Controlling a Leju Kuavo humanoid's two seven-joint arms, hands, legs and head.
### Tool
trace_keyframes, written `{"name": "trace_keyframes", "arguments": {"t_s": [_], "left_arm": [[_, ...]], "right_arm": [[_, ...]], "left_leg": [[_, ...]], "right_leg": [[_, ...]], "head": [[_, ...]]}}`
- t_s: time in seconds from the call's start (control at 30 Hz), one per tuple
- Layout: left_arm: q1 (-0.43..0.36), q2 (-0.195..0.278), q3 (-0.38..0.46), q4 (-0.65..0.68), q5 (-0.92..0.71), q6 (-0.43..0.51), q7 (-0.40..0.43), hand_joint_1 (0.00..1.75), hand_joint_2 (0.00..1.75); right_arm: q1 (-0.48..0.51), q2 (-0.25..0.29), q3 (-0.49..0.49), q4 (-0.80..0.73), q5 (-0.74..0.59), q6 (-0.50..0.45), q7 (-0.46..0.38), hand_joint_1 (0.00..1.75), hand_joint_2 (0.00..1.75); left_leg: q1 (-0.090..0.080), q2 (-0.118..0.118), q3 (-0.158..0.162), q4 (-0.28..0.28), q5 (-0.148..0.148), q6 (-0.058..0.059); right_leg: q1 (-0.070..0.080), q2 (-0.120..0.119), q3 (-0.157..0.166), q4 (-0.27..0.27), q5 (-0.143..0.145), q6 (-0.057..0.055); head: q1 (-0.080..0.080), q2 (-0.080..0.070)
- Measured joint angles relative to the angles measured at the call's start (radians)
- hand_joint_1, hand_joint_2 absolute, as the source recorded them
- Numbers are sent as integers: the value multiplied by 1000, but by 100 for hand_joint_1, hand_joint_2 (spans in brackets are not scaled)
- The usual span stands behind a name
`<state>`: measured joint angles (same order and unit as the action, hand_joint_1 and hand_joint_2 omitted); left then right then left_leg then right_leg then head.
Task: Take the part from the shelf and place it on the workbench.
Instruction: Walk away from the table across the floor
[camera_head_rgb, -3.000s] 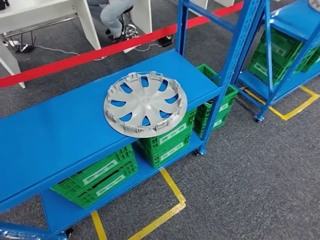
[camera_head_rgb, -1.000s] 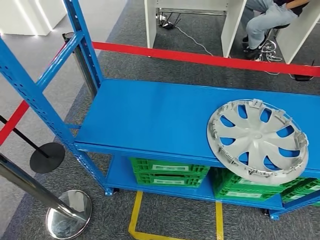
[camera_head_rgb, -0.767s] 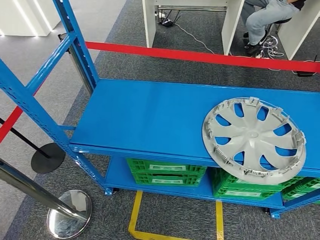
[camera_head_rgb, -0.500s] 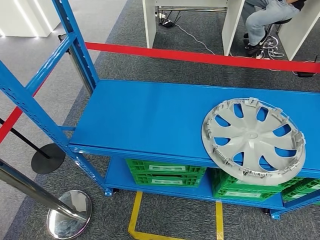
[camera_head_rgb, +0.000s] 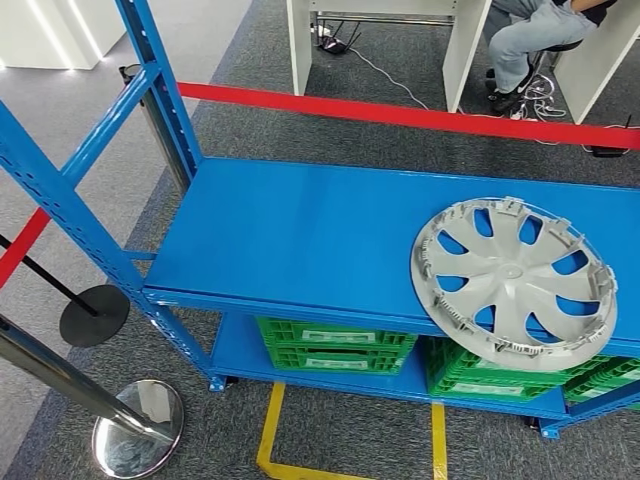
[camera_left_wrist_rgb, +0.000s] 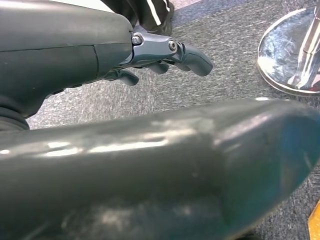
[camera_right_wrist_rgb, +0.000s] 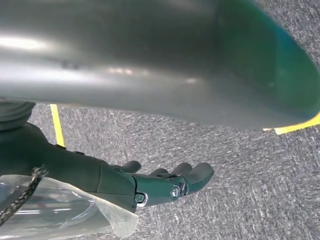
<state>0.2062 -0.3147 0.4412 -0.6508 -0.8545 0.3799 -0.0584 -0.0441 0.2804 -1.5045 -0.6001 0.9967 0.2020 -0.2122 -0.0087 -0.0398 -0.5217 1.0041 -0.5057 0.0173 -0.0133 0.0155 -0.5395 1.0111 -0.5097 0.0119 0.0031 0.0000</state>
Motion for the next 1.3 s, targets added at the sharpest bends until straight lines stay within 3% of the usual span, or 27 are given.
{"name": "trace_keyframes", "arguments": {"t_s": [1.3], "left_arm": [[-1,0,4,15,14,3,-20,0,0]], "right_arm": [[0,0,-5,7,-21,-1,-19,0,0]], "left_leg": [[-1,0,0,0,-1,1]], "right_leg": [[0,0,1,-2,1,1]], "head": [[0,0]]}}
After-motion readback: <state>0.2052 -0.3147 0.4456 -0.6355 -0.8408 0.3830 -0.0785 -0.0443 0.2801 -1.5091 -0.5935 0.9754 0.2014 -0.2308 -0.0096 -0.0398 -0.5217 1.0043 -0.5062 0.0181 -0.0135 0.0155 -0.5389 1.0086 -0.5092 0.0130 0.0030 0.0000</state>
